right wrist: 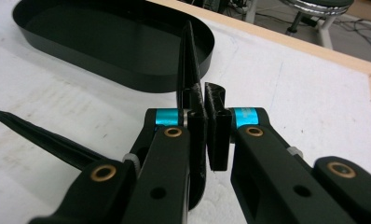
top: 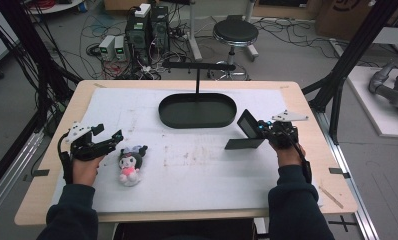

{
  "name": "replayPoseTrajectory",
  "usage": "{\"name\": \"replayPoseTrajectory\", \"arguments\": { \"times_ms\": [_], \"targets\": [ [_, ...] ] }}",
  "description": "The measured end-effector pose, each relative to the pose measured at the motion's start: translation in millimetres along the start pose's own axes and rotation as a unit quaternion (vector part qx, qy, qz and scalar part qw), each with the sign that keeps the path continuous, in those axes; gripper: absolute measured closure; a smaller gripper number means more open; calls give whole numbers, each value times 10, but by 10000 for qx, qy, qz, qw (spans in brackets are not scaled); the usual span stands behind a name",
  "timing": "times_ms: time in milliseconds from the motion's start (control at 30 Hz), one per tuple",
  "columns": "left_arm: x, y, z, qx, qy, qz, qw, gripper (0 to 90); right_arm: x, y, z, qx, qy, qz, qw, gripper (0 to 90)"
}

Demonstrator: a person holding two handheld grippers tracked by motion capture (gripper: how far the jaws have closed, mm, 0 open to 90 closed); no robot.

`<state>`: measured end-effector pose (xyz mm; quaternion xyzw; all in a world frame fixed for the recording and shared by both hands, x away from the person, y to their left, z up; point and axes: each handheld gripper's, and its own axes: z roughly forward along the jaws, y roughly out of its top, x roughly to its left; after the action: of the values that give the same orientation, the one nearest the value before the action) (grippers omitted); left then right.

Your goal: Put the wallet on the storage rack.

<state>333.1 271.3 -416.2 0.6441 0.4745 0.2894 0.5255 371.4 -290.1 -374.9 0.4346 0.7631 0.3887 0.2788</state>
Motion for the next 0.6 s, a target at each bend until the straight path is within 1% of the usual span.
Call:
{"name": "replayPoseTrajectory", "arguments": {
  "times_ms": [67, 100, 133, 167, 200, 233, 300, 367, 400, 467, 500, 533, 567, 600],
  "targets": [
    [-1, 0, 1, 3, -1, 0, 10000, 222, -3, 7, 41, -10, 11, -95, 10000, 880],
    [-1, 0, 1, 6, -3, 8, 10000, 222, -3, 7, 41, -10, 11, -95, 10000, 880],
    [1, -1, 2, 1, -6, 3, 10000, 222, 4, 20, 93, 10, 0, -194, 9998, 868],
    [1, -1, 2, 1, -6, 3, 10000, 221, 4, 20, 93, 10, 0, -194, 9998, 868],
    [1, 0, 2, -9, -7, -8, 10000, 221, 8, 37, 134, 81, -29, -242, 9997, 841],
    [1, -1, 3, -23, -9, -23, 10000, 221, 9, 45, 148, 86, -52, -256, 9996, 834],
    [4, 0, 2, -18, -3, -16, 10000, 221, 7, 53, 160, 85, -65, -219, 9997, 805],
    [4, -1, 1, -14, -1, -29, 10000, 222, 1, 52, 147, 25, -47, -162, 9999, 746],
    [7, -1, 1, -11, 0, -30, 10000, 221, -7, 53, 129, -26, -47, -175, 9998, 708],
    [7, -1, 1, -17, 1, -29, 10000, 221, -20, 55, 77, -185, -45, -111, 9998, 574],
    [6, 0, -1, -15, -3, -24, 10000, 221, -41, 53, 37, -314, -42, -86, 9995, 522],
    [5, 0, -2, -17, 3, -25, 10000, 221, -55, 50, 12, -401, 32, -66, 9992, 484],
    [5, 0, -2, -22, 0, -27, 10000, 221, -69, 42, -18, -526, 170, -76, 9984, 434],
    [5, 0, -2, -22, 0, -27, 10000, 221, -75, 31, -36, -610, 328, -141, 9975, 378]
  ]
}}
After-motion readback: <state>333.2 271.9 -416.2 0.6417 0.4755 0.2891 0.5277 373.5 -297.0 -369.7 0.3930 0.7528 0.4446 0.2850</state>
